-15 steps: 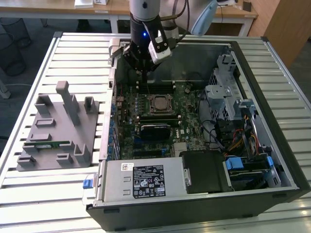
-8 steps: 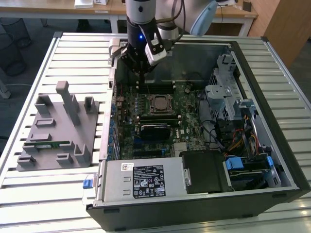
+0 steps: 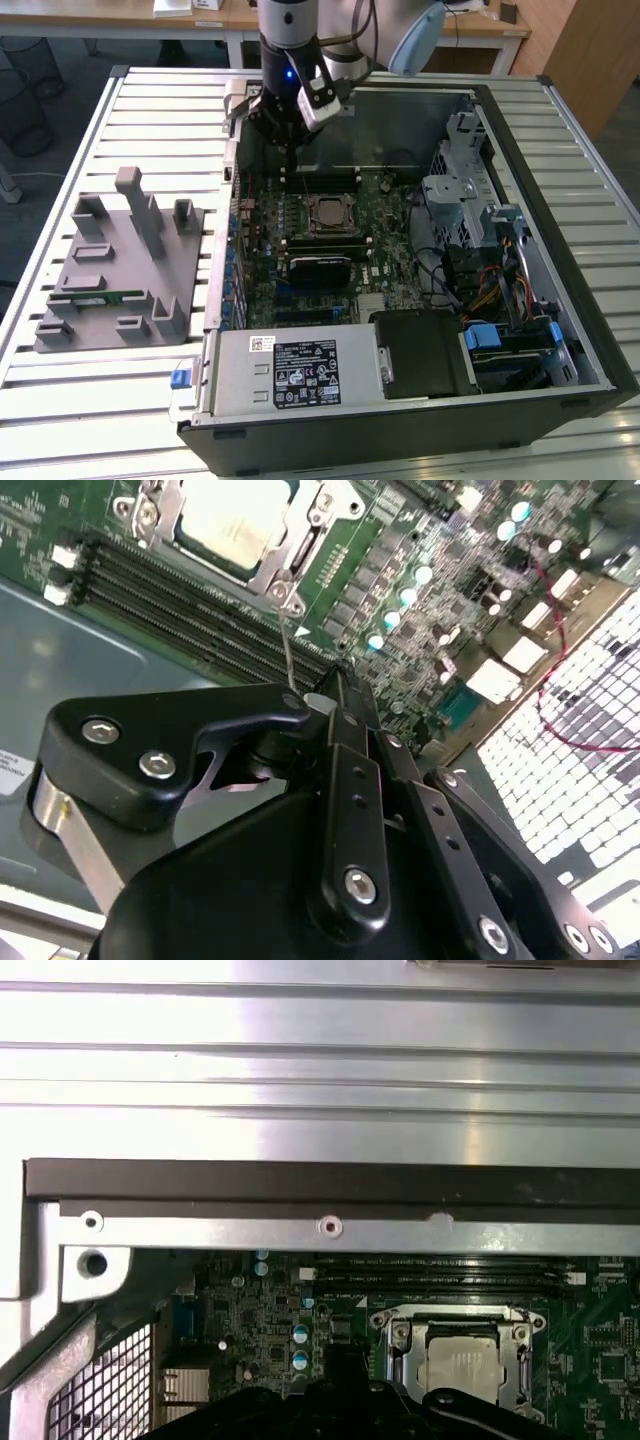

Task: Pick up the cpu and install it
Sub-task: 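Install the first cpu locking lever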

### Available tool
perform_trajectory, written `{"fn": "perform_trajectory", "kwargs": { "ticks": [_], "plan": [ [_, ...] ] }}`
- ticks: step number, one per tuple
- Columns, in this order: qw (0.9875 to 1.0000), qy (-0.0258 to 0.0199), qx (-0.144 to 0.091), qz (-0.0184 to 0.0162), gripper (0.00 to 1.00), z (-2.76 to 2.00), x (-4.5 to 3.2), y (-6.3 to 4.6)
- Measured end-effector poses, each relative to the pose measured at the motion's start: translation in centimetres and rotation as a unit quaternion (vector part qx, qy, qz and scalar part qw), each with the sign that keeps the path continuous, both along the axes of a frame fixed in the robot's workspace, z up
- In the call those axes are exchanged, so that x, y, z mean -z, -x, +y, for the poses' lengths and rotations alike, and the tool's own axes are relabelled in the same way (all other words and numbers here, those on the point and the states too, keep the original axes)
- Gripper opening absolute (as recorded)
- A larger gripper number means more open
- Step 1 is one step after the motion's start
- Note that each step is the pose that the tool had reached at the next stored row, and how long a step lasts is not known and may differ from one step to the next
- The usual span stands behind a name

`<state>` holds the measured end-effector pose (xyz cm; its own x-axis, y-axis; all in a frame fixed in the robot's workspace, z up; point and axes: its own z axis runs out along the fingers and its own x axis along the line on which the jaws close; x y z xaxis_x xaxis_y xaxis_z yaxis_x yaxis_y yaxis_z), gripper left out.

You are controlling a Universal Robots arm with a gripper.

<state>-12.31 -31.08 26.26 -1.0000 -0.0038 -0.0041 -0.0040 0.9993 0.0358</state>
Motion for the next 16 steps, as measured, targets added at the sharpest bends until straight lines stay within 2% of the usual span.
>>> {"fn": "perform_trajectory", "kwargs": {
  "ticks": [4,7,12,16],
  "plan": [
    [1.0,0.0,-0.003,0.0,0.11,0.46,0.08,-0.3],
    [1.0,0.0,-0.003,0.0,0.11,0.5,0.11,-1.0],
    [1.0,0.0,-0.003,0.0,0.11,0.5,0.14,-1.5],
    [1.0,0.0,-0.003,0.0001,0.11,0.5,0.17,-2.5]
  ]
}}
